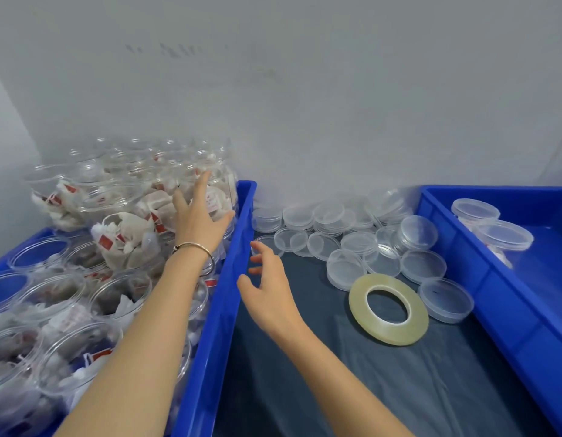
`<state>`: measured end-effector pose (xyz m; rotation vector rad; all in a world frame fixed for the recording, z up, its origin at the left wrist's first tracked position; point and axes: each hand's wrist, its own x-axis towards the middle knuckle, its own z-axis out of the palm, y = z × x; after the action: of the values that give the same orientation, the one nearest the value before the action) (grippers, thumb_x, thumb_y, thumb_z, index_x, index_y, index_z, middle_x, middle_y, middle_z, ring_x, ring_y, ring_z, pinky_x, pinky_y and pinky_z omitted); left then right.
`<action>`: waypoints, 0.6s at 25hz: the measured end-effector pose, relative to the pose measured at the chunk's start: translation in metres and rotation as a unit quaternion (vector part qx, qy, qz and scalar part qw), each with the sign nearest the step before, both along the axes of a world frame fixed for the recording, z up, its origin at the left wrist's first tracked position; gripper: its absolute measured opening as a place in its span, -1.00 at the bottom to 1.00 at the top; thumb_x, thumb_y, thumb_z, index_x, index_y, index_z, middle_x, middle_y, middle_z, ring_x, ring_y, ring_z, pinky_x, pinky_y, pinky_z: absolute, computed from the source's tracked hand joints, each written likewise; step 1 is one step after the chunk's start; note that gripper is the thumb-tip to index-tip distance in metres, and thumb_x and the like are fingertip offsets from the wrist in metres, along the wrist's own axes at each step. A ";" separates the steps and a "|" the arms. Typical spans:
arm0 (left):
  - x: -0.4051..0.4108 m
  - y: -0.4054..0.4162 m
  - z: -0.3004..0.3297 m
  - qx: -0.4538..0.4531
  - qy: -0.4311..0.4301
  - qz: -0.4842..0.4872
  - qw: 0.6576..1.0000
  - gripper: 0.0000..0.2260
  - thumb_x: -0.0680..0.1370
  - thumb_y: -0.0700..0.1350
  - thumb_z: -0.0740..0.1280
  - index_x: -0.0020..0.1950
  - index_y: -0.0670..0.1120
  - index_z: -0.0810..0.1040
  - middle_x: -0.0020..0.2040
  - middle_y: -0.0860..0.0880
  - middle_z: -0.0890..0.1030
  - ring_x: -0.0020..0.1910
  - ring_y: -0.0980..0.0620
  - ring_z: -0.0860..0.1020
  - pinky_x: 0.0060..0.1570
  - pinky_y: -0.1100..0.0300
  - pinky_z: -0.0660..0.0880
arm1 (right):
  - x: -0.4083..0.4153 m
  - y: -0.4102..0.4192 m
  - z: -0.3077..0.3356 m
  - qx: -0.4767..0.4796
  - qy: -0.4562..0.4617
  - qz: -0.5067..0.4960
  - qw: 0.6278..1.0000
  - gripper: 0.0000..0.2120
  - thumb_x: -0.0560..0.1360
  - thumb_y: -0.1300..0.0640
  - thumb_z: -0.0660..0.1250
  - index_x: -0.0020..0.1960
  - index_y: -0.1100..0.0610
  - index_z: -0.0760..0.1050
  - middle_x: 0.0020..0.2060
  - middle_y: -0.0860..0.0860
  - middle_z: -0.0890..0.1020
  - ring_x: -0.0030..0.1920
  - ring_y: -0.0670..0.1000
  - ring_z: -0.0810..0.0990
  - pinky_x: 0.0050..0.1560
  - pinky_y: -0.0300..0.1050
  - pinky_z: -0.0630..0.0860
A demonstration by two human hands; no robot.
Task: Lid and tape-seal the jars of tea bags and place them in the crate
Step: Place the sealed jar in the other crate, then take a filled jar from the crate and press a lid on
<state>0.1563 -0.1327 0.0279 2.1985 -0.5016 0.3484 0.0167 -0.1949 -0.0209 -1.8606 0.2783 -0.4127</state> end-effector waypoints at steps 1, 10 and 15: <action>0.005 -0.004 -0.003 -0.001 -0.009 0.001 1.000 -0.37 0.49 -0.13 0.41 0.48 0.11 0.20 0.48 -0.22 0.14 0.35 -0.21 0.33 0.32 -0.04 0.28 | -0.002 -0.002 -0.003 0.001 0.006 -0.002 1.000 -0.46 0.56 0.18 0.18 0.49 -0.03 0.12 0.32 -0.07 0.29 0.25 -0.14 0.36 -0.03 -0.41 0.45; -0.006 -0.015 -0.014 -0.153 -0.101 0.051 0.982 -0.67 0.37 -0.26 0.49 -0.09 -0.14 0.34 0.08 -0.23 0.41 0.08 -0.08 0.36 0.03 0.25 0.27 | -0.008 -0.025 -0.009 0.022 -0.013 -0.045 0.999 -0.47 0.53 0.16 0.23 0.44 -0.09 0.15 0.28 -0.12 0.28 0.18 -0.20 0.35 -0.10 -0.52 0.37; -0.045 -0.038 -0.014 -0.224 -0.168 -0.026 0.960 -0.68 0.30 -0.26 0.54 -0.12 -0.21 0.43 0.03 -0.16 0.29 -0.11 0.15 0.29 -0.01 0.54 0.25 | -0.007 -0.042 -0.003 0.005 -0.060 -0.064 0.996 -0.18 0.45 0.12 0.40 0.53 -0.05 -0.02 0.40 -0.13 0.15 0.39 -0.20 0.19 0.32 -0.32 0.25</action>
<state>0.1117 -0.1704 0.0141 1.6889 -0.5966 0.7388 0.0096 -0.2372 -0.0242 -1.8063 0.3173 -0.6082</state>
